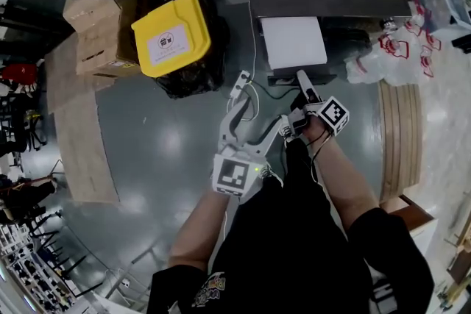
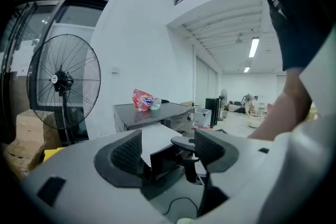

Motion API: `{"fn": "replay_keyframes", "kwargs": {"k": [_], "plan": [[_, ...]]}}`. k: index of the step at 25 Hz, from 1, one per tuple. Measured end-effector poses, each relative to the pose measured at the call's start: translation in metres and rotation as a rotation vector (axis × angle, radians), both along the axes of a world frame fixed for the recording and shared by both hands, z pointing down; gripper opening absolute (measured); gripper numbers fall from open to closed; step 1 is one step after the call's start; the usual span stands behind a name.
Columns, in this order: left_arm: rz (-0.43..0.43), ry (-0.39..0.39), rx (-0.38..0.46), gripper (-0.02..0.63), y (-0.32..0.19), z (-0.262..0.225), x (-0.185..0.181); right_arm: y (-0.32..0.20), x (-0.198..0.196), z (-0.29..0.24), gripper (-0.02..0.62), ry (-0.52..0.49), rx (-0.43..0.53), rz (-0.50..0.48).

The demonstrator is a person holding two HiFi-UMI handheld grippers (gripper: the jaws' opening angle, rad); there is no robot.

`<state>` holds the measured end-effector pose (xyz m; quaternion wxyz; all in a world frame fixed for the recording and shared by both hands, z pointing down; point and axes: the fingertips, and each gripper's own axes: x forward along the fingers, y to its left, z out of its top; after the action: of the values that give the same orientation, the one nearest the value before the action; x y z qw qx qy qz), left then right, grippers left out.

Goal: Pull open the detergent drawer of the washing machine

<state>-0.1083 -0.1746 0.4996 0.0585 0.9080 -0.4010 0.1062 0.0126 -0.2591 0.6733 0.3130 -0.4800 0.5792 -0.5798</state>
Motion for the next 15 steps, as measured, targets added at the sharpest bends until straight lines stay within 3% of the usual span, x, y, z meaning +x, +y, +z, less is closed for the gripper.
{"fn": "replay_keyframes", "kwargs": {"k": [3,6,9,12,15], "plan": [[0.006,0.002,0.016,0.288,0.016,-0.005,-0.006,0.017,-0.005,-0.001,0.434,0.042,0.003,-0.015],[0.015,0.013,0.032,0.288,0.032,-0.011,-0.009,0.038,-0.012,-0.016,0.421,0.092,0.06,-0.071],[0.03,0.036,0.018,0.288,0.049,-0.019,-0.01,0.06,-0.022,-0.042,0.366,0.163,0.125,-0.137],[0.029,0.059,0.031,0.288,0.066,-0.021,-0.018,0.082,-0.035,-0.08,0.252,0.252,0.224,-0.211],[0.024,0.095,0.027,0.288,0.081,-0.025,-0.02,0.103,-0.033,-0.12,0.106,0.433,0.338,-0.268]]}}
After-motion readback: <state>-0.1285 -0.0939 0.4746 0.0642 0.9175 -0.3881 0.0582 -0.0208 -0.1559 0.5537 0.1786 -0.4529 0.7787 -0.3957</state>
